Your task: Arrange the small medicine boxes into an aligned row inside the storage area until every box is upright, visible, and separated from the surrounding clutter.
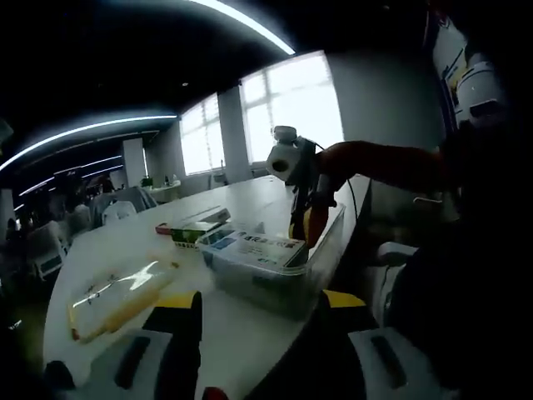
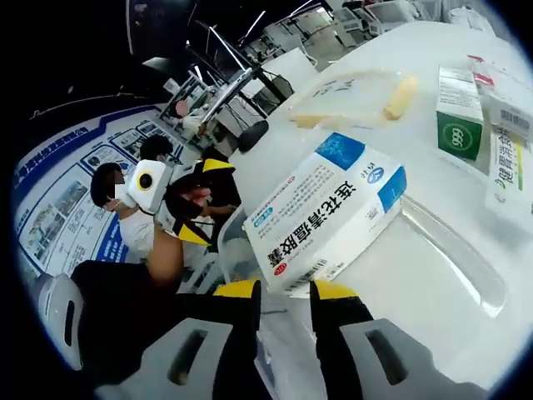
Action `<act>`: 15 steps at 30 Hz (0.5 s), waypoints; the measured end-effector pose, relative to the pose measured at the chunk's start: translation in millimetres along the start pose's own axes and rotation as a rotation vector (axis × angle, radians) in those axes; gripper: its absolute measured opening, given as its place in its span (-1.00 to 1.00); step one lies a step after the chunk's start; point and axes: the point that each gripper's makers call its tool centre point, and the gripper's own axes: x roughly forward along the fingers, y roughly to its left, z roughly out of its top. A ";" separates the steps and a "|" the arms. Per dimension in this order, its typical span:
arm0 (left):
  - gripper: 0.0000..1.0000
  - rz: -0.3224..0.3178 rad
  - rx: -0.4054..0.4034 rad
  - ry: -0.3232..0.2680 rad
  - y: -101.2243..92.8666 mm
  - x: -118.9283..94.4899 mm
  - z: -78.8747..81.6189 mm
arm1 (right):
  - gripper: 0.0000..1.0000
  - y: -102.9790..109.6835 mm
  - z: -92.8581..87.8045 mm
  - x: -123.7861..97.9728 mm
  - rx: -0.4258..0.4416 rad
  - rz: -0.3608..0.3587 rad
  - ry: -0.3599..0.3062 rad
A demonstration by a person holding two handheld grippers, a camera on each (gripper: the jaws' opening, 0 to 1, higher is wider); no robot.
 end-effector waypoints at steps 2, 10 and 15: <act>0.12 -0.002 -0.001 0.002 -0.5 0.6 -0.9 | -0.41 -1.6 0.5 -0.5 -0.011 -0.001 -0.004; 0.12 -0.004 -0.004 0.005 -1.1 1.3 -3.0 | -0.36 -2.4 -2.9 -4.2 -0.024 -0.003 -0.024; 0.12 -0.003 -0.005 0.007 -1.2 0.7 -3.8 | -0.35 -1.8 5.3 -12.4 -0.071 -0.038 -0.070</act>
